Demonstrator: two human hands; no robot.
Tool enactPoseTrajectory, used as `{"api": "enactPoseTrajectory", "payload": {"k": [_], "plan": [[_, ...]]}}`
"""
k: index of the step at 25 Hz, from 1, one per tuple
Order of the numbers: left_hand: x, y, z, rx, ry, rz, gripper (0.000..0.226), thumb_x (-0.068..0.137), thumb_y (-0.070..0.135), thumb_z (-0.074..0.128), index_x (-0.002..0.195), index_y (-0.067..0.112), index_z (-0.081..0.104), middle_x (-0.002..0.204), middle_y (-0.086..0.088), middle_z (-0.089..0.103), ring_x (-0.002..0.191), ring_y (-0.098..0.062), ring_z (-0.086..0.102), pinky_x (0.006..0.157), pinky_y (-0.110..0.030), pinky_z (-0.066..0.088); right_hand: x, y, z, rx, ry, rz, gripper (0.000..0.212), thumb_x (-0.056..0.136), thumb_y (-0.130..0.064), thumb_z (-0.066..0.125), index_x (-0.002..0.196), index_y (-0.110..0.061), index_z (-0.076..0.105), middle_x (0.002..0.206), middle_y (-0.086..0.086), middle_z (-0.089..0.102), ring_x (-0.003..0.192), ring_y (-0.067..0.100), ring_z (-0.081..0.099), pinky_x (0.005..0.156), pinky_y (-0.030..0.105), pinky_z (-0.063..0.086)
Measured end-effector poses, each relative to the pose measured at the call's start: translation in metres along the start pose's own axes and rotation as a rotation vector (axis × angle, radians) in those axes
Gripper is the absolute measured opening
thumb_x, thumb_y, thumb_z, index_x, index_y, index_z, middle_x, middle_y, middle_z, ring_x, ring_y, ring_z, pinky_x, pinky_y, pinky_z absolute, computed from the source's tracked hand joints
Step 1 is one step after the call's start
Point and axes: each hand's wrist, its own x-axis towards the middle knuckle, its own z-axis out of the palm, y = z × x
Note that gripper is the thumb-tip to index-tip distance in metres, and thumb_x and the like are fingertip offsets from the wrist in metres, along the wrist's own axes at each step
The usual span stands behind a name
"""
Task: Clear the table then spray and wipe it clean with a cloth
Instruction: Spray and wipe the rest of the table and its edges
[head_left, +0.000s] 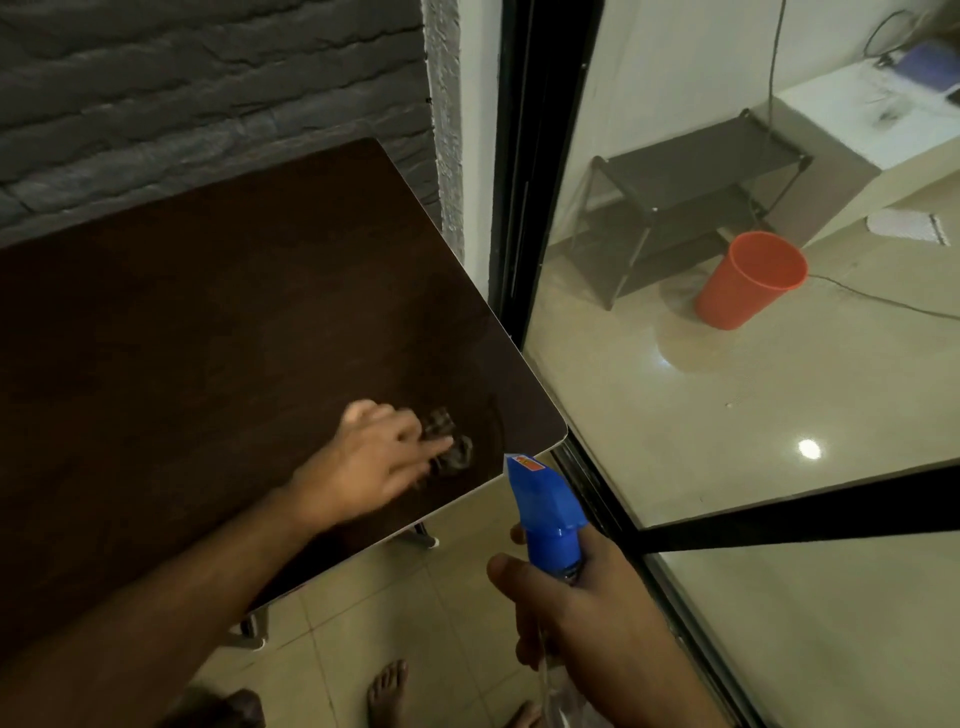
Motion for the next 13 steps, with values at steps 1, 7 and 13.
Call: {"api": "enactPoseTrajectory", "payload": {"k": [1,7,13], "plan": [[0.019,-0.023,-0.005,0.050,0.042,-0.107,0.040,0.093,0.043,0.037,0.128,0.036,0.056,0.094,0.006,0.051,0.090,-0.017,0.053,0.089,-0.042,0.034,0.001,0.001,-0.003,-0.013,0.012,-0.005,0.032,0.082,-0.027,0.073,0.105,-0.029,0.051,0.060,0.001,0.060,0.054,0.016,0.060,0.062,0.032,0.056],[0.119,0.014,-0.002,0.012,0.081,-0.527,0.038,0.097,0.038,0.042,0.135,0.036,0.047,0.116,-0.004,0.052,0.104,-0.025,0.050,0.095,-0.043,0.036,0.008,0.001,-0.009,0.000,0.030,-0.009,0.041,0.083,-0.029,0.072,0.117,-0.025,0.049,0.060,0.001,0.060,0.055,0.016,0.059,0.060,0.030,0.056],[0.046,0.000,0.004,0.005,0.123,-0.189,0.040,0.090,0.043,0.037,0.124,0.035,0.058,0.092,0.004,0.052,0.086,-0.019,0.055,0.085,-0.043,0.036,0.007,-0.001,-0.028,0.010,0.021,-0.018,0.041,0.084,-0.027,0.072,0.117,-0.025,0.048,0.064,0.003,0.060,0.051,0.012,0.058,0.057,0.024,0.055]]}}
